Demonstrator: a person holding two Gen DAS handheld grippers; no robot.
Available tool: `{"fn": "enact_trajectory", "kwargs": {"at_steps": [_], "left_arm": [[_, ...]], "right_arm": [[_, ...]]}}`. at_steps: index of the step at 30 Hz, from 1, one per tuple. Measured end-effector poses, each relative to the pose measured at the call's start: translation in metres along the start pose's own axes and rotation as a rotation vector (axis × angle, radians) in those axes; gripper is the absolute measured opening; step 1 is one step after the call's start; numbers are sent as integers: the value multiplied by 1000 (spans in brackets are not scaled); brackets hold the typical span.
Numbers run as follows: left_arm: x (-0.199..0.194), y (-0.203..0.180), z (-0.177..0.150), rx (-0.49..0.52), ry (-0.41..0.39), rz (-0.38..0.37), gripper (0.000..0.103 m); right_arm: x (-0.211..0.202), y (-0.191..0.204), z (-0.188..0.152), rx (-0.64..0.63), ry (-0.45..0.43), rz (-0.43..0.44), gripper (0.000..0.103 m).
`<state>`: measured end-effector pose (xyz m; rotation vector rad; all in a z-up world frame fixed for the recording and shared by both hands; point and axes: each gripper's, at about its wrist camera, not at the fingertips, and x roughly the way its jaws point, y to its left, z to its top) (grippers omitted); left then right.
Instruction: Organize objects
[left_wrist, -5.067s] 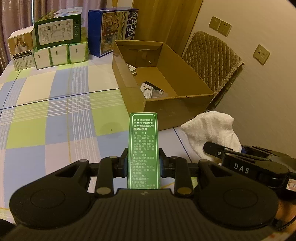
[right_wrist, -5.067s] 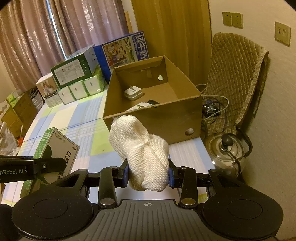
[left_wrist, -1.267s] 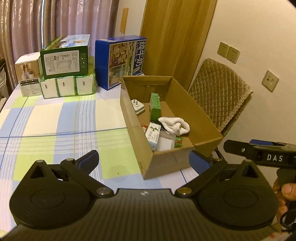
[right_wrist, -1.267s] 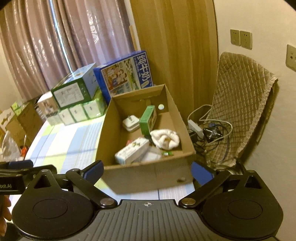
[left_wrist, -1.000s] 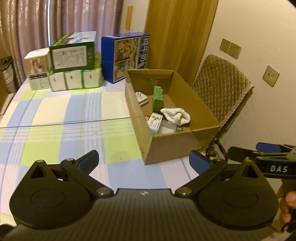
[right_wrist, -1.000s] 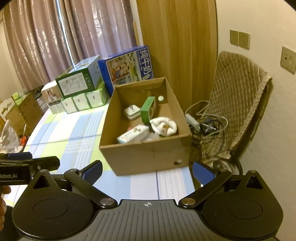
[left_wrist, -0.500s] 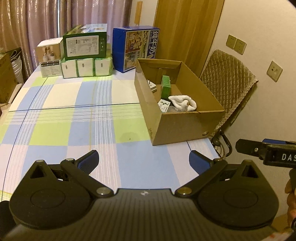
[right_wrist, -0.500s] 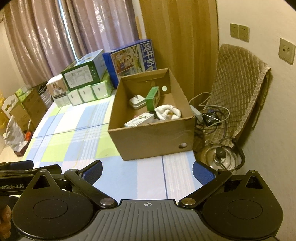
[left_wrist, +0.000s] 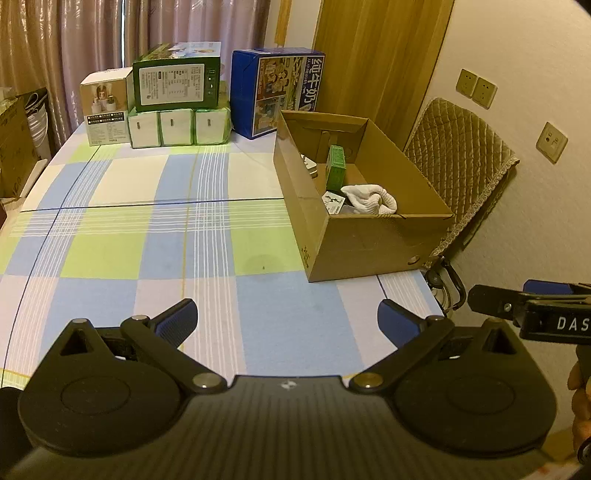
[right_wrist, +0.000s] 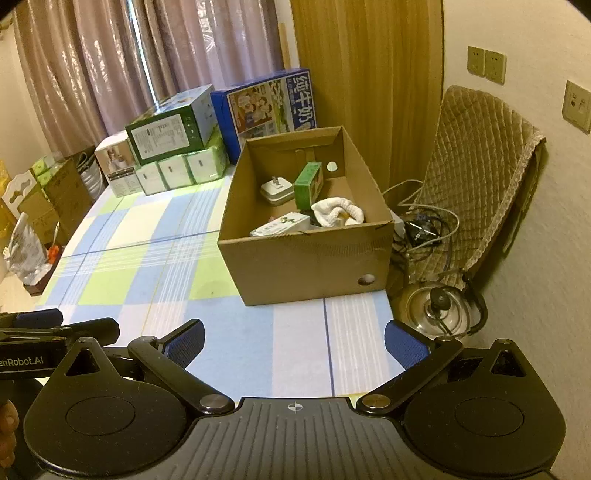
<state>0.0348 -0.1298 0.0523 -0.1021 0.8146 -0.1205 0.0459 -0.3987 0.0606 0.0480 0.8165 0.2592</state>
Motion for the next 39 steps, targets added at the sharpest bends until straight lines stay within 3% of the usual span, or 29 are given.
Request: {"fn": "enact_trajectory", "kwargs": {"at_steps": [39], "left_arm": [[3,3,2,-8,-12,-10,102]], "right_arm": [[1,3,4,-2,-3,-3,101]]}}
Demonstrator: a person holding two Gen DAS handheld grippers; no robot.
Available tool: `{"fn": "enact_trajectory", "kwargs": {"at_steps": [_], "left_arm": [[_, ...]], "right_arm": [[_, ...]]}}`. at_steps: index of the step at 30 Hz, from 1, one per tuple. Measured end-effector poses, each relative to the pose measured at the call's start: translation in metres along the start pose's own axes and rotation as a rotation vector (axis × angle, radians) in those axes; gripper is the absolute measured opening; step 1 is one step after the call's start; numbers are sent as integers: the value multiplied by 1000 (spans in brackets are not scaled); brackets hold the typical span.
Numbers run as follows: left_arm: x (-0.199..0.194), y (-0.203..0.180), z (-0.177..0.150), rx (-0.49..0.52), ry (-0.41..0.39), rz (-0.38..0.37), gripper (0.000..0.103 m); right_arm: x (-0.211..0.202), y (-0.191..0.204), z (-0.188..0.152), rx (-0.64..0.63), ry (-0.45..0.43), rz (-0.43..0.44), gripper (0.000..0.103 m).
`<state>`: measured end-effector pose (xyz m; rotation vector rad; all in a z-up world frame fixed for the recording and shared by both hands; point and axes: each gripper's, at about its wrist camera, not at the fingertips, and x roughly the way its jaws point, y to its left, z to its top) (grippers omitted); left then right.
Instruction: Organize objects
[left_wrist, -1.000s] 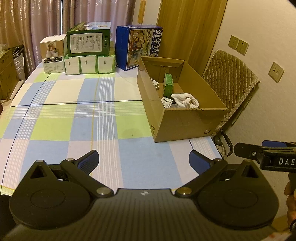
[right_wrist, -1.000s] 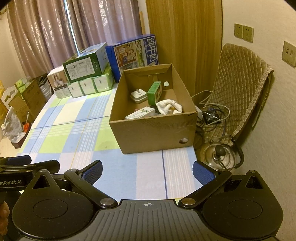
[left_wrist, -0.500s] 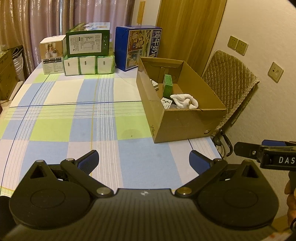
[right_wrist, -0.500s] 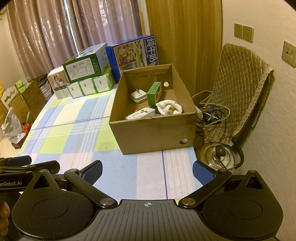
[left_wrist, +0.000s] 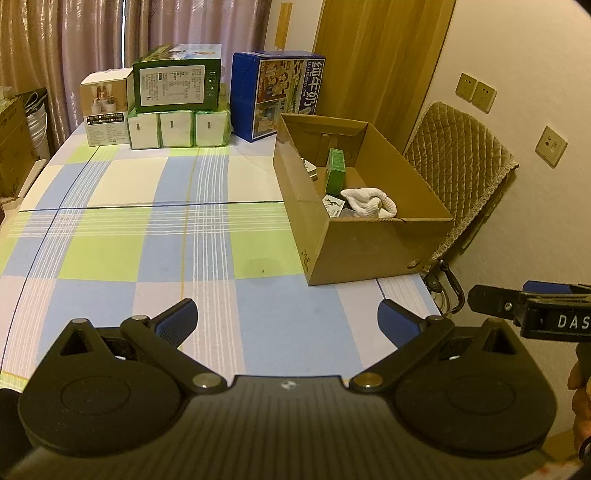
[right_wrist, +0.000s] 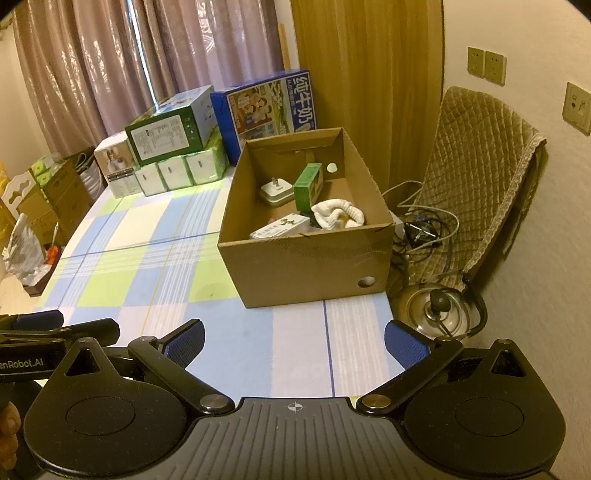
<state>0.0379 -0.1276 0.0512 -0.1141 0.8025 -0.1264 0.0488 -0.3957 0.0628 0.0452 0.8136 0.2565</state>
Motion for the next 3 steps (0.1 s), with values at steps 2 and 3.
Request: {"fn": "enact_trajectory", "kwargs": {"at_steps": [2,3], "left_arm": [[0,0,0,-6,-6,3,102],[-1,0,0,-4,-10,4,102]], "right_arm": [[0,0,0,1,0,-1,101],[0,0,0,2,-1,-1,101]]}}
